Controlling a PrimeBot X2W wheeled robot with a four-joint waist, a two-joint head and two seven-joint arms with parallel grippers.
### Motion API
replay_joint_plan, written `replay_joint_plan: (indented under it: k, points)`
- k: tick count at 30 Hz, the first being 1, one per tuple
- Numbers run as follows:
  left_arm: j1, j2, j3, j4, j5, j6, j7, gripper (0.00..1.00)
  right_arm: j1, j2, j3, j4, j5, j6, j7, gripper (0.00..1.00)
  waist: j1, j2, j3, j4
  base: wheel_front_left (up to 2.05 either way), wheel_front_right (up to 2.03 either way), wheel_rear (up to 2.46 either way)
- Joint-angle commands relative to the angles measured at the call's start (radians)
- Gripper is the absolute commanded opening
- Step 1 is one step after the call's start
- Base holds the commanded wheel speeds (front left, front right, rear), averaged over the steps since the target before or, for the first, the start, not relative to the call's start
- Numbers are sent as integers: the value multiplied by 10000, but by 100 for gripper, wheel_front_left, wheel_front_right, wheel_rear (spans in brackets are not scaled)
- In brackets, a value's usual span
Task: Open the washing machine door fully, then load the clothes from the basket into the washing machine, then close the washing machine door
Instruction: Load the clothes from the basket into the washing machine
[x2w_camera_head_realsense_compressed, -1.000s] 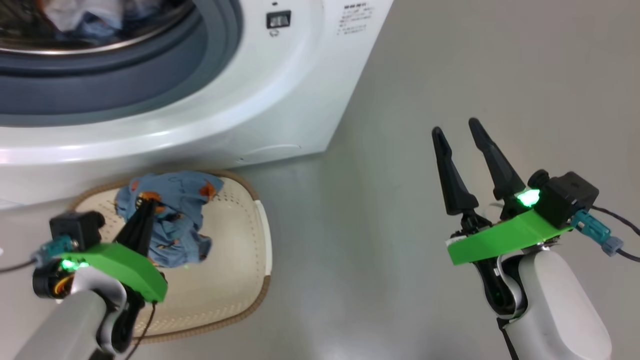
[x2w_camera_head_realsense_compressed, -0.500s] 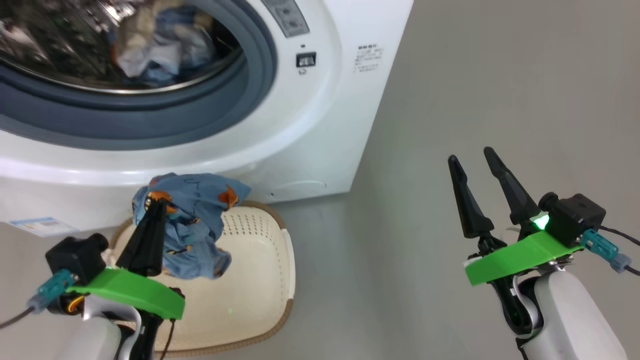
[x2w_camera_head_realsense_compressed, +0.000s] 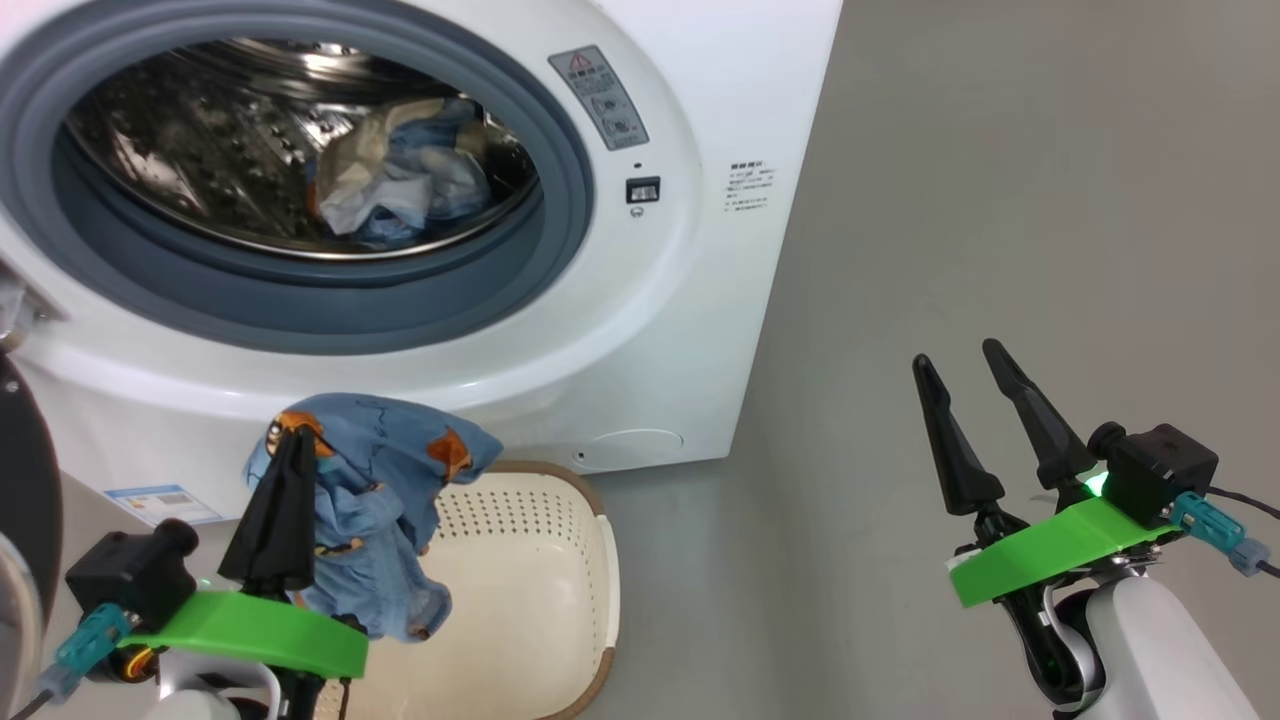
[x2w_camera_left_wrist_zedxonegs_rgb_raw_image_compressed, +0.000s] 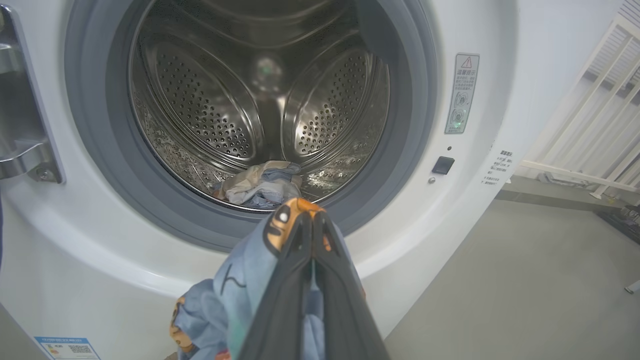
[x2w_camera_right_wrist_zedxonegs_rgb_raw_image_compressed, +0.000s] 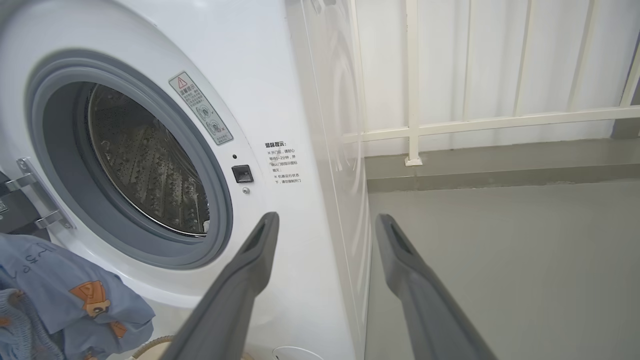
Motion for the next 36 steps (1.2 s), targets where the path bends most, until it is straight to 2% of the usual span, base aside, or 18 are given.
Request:
replay_joint_plan:
  k: [1,11,21,27,36]
  points:
    - [-87,197,441,-362,128,70,-64,0,83,-88,214,-251,134,16,-48,100,0,0,-109,72,0,0,0]
    - [-477,222,686,-492,101,150,-64,0,151,-109,226,-340,140,16,-48,100,0,0,43,129,0,0,0]
    - [-2415,481,862,111,192,48,150,0,-23,-51,450,-401,129,16,-48,100,0,0,423,-81,0,0,0]
    - [-3997,568,915,1075,243,-110,206,0,-195,14,485,-431,117,16,-48,100,0,0,945,-412,0,0,0]
    - [-6068,701,590,3725,499,-574,405,0,-517,258,488,-608,24,16,-48,100,0,0,1942,-1024,0,0,0]
